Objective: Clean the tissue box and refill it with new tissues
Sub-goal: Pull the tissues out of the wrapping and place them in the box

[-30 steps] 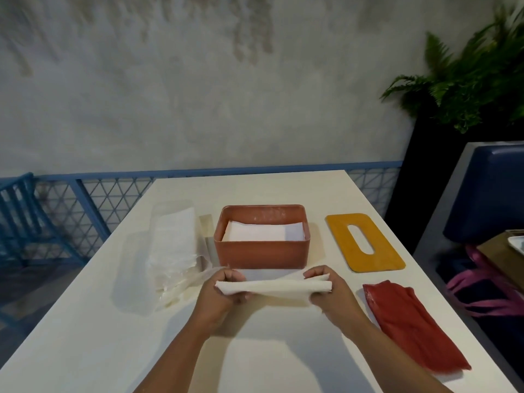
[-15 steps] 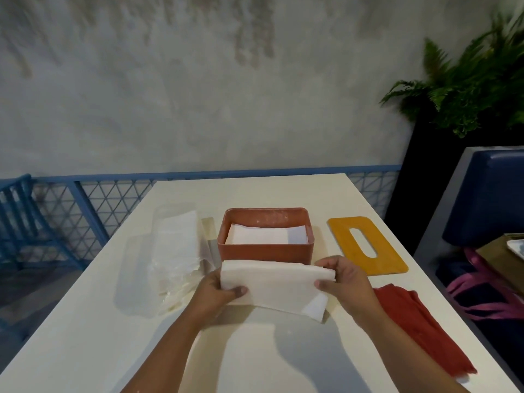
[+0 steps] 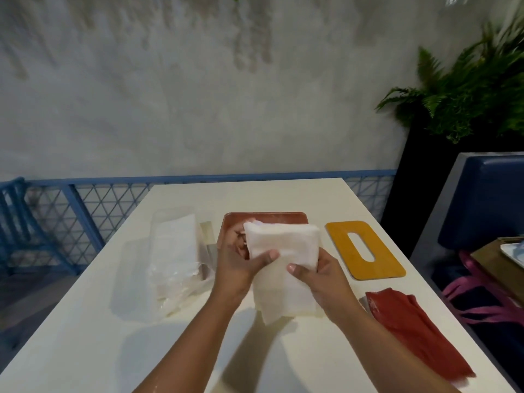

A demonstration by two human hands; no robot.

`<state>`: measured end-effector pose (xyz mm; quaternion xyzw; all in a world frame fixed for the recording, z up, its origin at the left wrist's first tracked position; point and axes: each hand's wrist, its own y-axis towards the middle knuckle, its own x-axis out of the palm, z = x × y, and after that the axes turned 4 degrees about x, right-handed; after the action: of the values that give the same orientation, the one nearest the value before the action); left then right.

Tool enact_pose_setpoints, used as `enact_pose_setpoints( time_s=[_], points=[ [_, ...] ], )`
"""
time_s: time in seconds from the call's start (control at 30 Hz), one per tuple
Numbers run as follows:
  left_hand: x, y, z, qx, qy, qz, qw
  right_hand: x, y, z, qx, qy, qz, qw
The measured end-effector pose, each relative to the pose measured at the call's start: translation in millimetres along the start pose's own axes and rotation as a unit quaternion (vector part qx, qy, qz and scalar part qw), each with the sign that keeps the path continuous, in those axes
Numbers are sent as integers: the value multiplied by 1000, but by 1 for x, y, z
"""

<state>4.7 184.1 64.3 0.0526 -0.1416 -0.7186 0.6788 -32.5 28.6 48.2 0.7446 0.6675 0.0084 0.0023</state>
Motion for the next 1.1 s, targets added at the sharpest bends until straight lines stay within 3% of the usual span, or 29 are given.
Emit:
enact_pose_setpoints(
  time_s=[0.2, 0.3, 0.43, 0.53, 0.6, 0.77, 1.0, 1.1],
  points=[
    [-2, -29, -55, -140, 119, -81, 980, 0, -6, 26, 36, 9, 7, 999],
    [-6, -39, -66, -150, 131, -149, 969, 0, -2, 25, 34, 14, 10, 999],
    [-15, -35, -60, -191, 82, -122, 971, -9, 7, 19, 24, 117, 31, 992],
    [-32, -20, -55, -150, 146, -78, 975, -26, 13, 15, 8, 179, 45, 983],
    [-42, -12, -46, -120, 120, -55, 984, -38, 16, 13, 12, 174, 53, 983],
    [-56, -4, -34, -79, 36, -8, 996, -54, 17, 25, 30, 97, 46, 994],
    [-49, -24, -56, -136, 93, -26, 986, -43, 8, 62, 72, -141, 28, 987],
    [-46, -27, -61, -137, 125, -41, 982, -37, 8, 64, 49, -175, 51, 982]
  ],
)
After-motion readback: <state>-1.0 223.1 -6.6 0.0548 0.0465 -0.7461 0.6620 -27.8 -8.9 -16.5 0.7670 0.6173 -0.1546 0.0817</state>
